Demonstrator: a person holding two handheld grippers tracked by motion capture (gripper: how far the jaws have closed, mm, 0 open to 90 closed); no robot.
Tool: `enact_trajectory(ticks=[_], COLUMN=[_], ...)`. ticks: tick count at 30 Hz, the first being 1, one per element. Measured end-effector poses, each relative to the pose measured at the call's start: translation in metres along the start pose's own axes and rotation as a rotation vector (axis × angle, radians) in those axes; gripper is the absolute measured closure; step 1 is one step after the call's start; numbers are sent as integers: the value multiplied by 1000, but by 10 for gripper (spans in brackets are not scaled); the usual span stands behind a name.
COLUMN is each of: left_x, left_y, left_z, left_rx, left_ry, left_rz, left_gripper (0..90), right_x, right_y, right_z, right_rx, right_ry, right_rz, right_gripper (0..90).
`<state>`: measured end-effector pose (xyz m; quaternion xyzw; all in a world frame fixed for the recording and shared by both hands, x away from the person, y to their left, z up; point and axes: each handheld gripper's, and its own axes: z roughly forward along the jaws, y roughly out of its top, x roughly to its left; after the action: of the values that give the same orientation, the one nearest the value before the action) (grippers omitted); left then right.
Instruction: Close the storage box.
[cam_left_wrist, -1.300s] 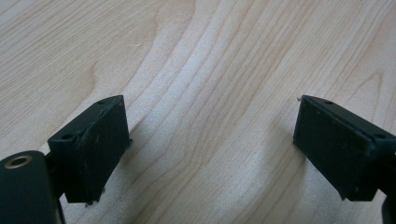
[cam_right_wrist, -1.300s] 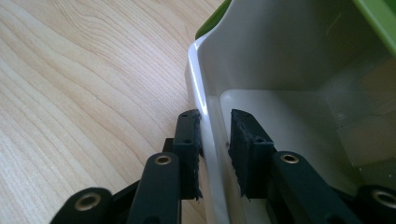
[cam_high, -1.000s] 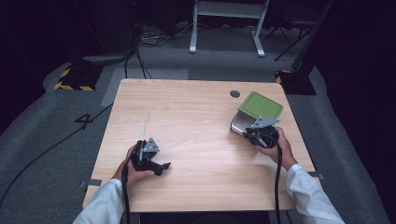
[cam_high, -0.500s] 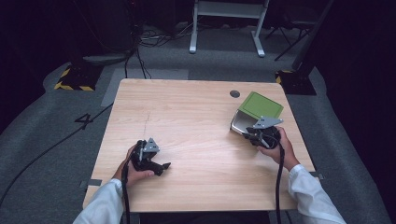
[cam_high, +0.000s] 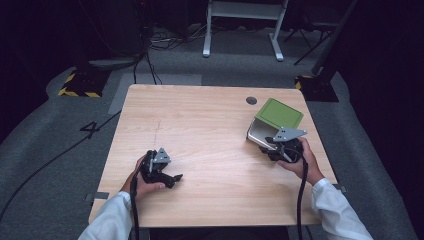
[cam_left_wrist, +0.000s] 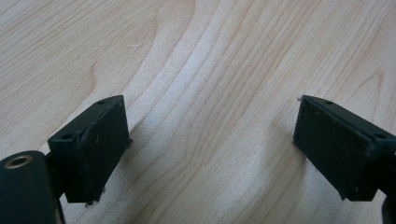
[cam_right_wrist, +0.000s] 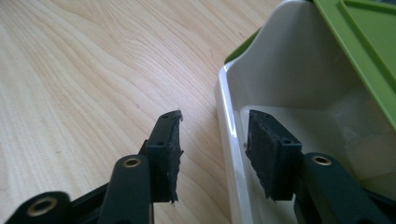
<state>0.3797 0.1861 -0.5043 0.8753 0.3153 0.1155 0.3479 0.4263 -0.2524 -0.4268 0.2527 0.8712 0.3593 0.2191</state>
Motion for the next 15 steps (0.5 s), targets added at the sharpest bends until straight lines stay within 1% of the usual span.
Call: enact_trajectory(ticks=[2, 4, 5, 6, 7, 8, 10, 11, 12, 15], left_x=[0, 0, 0, 0, 0, 0, 0, 0, 0, 0], left_y=[0, 0, 0, 0, 0, 0, 0, 0, 0, 0], left_z=[0, 0, 0, 0, 0, 0, 0, 0, 0, 0], left_rx=[0, 0, -1, -1, -1, 0, 0, 0, -1, -1], left_ry=[1, 1, 1, 0, 0, 1, 1, 0, 0, 0], left_rz=[0, 0, 1, 0, 0, 1, 0, 1, 1, 1], left_gripper=[107, 107, 107, 107, 107, 107, 107, 107, 107, 107], right_x=[1, 4, 4, 5, 5, 6, 6, 7, 7, 8], right_y=[0, -1, -1, -2, -2, -4, -5, -7, -7, -10], right_z=[-2, -7, -7, -9, -9, -12, -13, -16, -16, -21], right_rx=[-5, -9, -9, -17, -17, -12, -14, -12, -12, -9], right_ry=[6, 1, 1, 6, 6, 2, 2, 11, 11, 11], right_rz=[-4, -19, -19, -19, -19, -18, -21, -24, -24, -35], right_gripper=[525, 492, 492, 468, 468, 442, 432, 402, 402, 366])
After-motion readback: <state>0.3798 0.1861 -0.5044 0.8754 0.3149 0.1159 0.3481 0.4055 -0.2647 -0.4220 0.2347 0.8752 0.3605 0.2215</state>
